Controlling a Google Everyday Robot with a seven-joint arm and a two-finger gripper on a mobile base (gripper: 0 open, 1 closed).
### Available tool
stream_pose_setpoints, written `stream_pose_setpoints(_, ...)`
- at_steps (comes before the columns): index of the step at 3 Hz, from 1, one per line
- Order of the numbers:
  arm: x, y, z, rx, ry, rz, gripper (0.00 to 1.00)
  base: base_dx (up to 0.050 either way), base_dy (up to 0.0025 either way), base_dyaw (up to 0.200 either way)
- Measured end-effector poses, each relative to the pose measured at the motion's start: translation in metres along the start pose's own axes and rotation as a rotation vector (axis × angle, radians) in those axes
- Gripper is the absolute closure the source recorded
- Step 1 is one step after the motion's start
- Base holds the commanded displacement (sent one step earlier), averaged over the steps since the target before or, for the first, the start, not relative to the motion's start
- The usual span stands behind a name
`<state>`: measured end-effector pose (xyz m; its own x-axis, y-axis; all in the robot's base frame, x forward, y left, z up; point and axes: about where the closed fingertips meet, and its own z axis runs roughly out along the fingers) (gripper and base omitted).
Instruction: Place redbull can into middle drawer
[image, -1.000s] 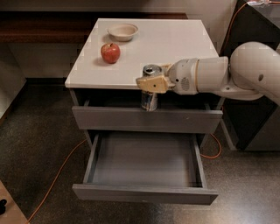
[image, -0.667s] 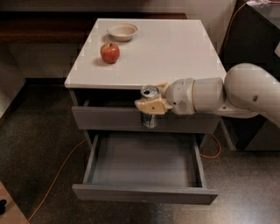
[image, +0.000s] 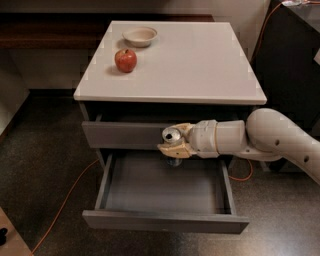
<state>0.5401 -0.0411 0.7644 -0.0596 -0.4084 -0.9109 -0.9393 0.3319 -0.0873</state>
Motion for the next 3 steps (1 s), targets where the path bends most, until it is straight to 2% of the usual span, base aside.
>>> stream_pose_setpoints(1, 0.063, 0.000, 0.009, 0.025, 0.027, 0.013, 1.00, 0.000, 0.00000, 0.000)
stream_pose_setpoints(2, 0.063, 0.000, 0.009, 0.025, 0.027, 0.013, 1.00, 0.000, 0.00000, 0.000)
stream_pose_setpoints(3, 0.077, 0.006, 0.017, -0.011, 0.018, 0.029, 1.00, 0.000, 0.00000, 0.000)
